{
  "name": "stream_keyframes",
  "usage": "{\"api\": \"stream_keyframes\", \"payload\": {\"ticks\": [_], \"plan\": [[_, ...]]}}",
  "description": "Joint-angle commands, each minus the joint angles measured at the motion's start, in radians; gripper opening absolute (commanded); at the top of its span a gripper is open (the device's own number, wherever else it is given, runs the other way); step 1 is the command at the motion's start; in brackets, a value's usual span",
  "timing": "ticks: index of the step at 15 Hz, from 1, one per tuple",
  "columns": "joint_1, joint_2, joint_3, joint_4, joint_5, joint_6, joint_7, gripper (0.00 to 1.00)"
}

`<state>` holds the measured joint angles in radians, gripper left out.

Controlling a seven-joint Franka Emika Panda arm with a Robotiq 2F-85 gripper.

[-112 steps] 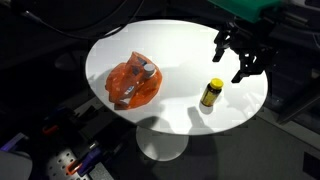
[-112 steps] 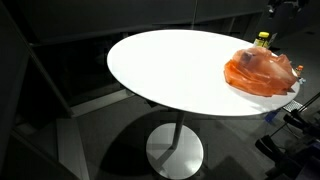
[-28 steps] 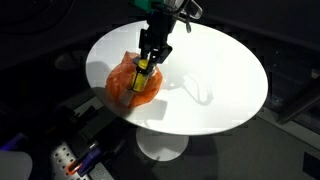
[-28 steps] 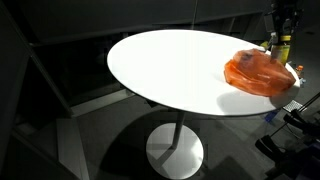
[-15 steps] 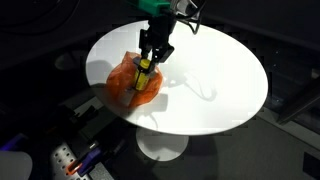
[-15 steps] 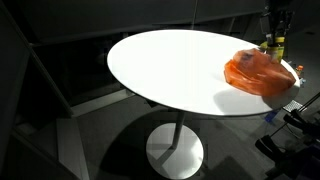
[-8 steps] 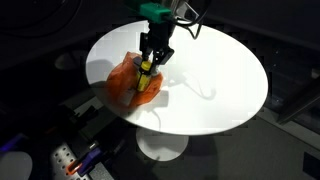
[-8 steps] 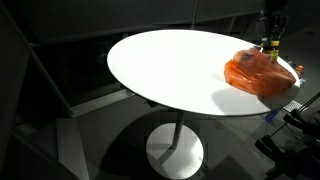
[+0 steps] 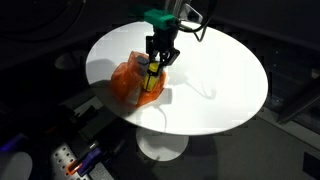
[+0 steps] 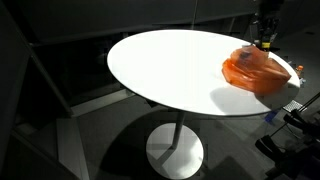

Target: Put the bottle in the plastic

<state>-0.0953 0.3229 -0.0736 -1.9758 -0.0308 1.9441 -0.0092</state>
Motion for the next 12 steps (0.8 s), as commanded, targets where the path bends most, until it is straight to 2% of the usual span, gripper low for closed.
{"api": "stream_keyframes", "payload": {"ticks": [1, 6, 7, 8, 9, 12], "plan": [[0.01, -0.02, -0.013, -0.032, -0.054, 0.096, 0.014, 0.2], [0.014, -0.033, -0.02, -0.071, -0.108, 0.211, 0.043, 0.2], [0.013, -0.037, -0.022, -0.076, -0.113, 0.216, 0.047, 0.7], [0.011, -0.042, -0.021, -0.078, -0.109, 0.211, 0.045, 0.71], [0.004, -0.05, -0.016, -0.089, -0.105, 0.232, 0.004, 0.78], [-0.008, -0.085, -0.027, -0.125, -0.102, 0.177, -0.028, 0.99]]}}
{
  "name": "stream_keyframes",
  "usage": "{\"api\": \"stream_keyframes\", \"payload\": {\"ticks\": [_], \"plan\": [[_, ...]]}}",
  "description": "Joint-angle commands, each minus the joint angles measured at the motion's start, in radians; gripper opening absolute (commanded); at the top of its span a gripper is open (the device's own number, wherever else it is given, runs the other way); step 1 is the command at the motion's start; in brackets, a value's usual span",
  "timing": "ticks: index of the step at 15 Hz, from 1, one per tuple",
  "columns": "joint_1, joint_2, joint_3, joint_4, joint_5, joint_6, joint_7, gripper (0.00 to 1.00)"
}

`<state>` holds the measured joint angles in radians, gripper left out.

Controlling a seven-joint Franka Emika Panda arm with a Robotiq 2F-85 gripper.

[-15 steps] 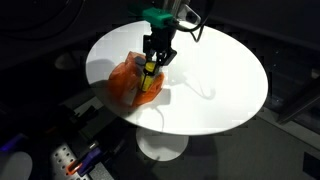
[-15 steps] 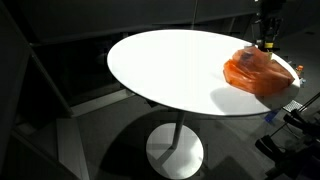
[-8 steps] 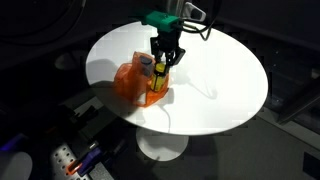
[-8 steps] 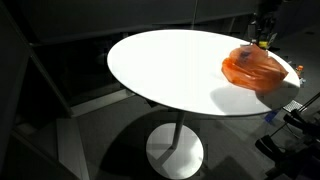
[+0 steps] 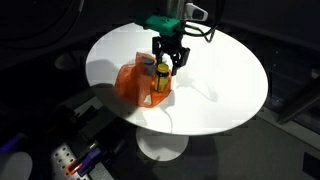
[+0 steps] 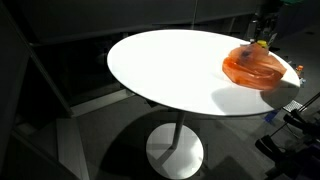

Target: Put the bottle in the plastic

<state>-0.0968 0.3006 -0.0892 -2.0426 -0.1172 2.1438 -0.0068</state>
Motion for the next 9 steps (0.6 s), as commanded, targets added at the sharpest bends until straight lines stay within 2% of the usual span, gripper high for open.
{"api": "stream_keyframes", "payload": {"ticks": [1, 6, 7, 9], "plan": [[-0.008, -0.069, -0.015, -0.066, -0.015, -0.036, -0.031, 1.0], [-0.005, -0.104, -0.036, -0.094, -0.018, -0.106, 0.032, 1.0], [-0.002, -0.144, -0.046, -0.02, -0.017, -0.247, 0.073, 1.0], [-0.008, -0.169, -0.054, 0.035, -0.002, -0.351, 0.126, 1.0]]}}
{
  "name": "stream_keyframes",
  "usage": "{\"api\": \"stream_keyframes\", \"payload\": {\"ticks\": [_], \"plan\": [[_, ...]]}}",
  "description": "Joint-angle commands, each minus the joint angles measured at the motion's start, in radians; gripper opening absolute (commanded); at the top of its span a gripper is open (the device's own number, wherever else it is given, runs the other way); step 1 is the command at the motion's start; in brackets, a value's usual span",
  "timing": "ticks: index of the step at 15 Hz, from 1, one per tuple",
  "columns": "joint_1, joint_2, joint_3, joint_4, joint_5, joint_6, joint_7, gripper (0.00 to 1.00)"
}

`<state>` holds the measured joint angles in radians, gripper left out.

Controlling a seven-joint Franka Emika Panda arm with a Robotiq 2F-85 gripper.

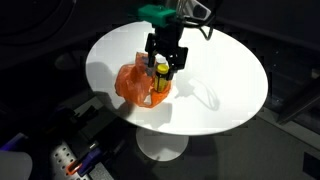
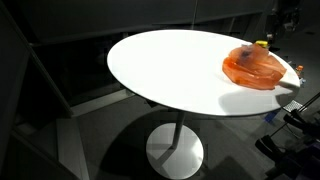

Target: Put the bottle in the plastic

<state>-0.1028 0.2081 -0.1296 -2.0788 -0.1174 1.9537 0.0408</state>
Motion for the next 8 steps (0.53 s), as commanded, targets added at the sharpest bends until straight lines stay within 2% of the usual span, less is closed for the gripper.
{"api": "stream_keyframes", "payload": {"ticks": [1, 5, 8], "plan": [[-0.006, -0.09, -0.017, 0.107, 0.004, -0.211, 0.103, 1.0], [-0.023, -0.105, -0.031, 0.297, 0.034, -0.405, 0.223, 1.0], [-0.037, -0.093, -0.037, 0.391, 0.058, -0.487, 0.244, 1.0]]}}
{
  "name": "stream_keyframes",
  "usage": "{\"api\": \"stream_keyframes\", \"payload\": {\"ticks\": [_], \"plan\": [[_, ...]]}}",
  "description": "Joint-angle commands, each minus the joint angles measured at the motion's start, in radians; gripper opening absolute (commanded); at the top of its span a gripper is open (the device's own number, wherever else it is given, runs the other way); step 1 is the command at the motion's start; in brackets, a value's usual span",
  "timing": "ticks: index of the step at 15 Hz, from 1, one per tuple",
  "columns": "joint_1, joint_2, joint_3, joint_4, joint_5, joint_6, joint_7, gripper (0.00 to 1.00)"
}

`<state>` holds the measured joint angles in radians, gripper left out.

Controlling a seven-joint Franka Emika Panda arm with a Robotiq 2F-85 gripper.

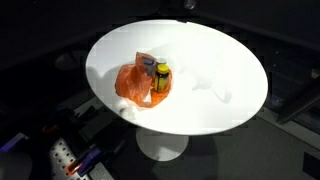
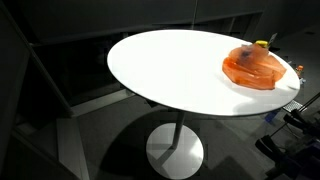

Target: Put the bottle in the plastic

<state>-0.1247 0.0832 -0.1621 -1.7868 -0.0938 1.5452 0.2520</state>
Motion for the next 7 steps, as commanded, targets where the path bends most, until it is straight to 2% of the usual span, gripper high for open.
{"api": "stream_keyframes", "payload": {"ticks": [1, 7], "plan": [[-0.009, 0.002, 0.003, 0.028, 0.007, -0.026, 0.005, 1.0], [-0.014, 0.018, 0.0, 0.064, 0.017, -0.054, 0.014, 1.0]]}}
